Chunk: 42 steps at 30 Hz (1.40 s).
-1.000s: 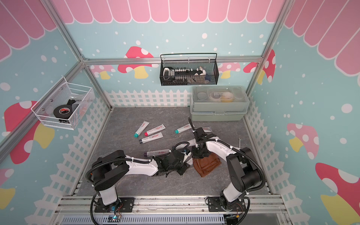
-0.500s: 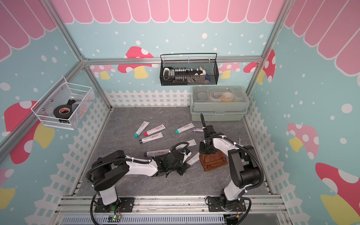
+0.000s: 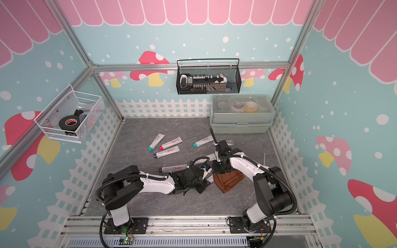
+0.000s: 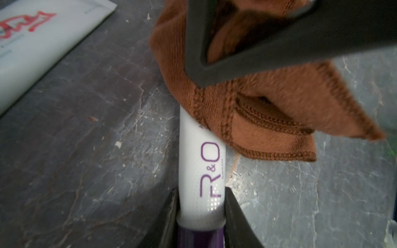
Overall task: Wipe the surface of the toothpaste tube
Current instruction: Wipe the dirt from the toothpaste tube.
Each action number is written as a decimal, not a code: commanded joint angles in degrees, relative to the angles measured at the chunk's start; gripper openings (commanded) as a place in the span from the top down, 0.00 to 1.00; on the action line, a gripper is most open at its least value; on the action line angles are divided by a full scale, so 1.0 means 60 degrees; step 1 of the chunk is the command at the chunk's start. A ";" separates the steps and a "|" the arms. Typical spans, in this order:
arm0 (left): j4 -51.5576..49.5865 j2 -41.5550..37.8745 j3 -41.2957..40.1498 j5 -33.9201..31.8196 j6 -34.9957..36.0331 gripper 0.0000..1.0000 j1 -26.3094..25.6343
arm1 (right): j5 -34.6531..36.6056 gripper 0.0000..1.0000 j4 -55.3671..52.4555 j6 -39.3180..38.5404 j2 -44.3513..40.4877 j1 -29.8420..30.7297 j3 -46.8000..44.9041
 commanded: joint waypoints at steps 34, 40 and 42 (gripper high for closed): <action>-0.0350 0.0213 0.0095 -0.0147 -0.0043 0.71 -0.0051 | 0.0944 1.00 -0.0267 0.0144 -0.0072 0.0195 -0.0684; -0.0321 0.0058 -0.0034 -0.0204 -0.0057 0.71 -0.0037 | 0.1872 1.00 -0.0016 0.0287 0.0001 -0.0707 -0.1150; -0.0284 0.0006 -0.0081 -0.0221 -0.0050 0.71 -0.0011 | 0.2082 1.00 0.0076 0.0316 -0.0254 -0.1180 -0.1354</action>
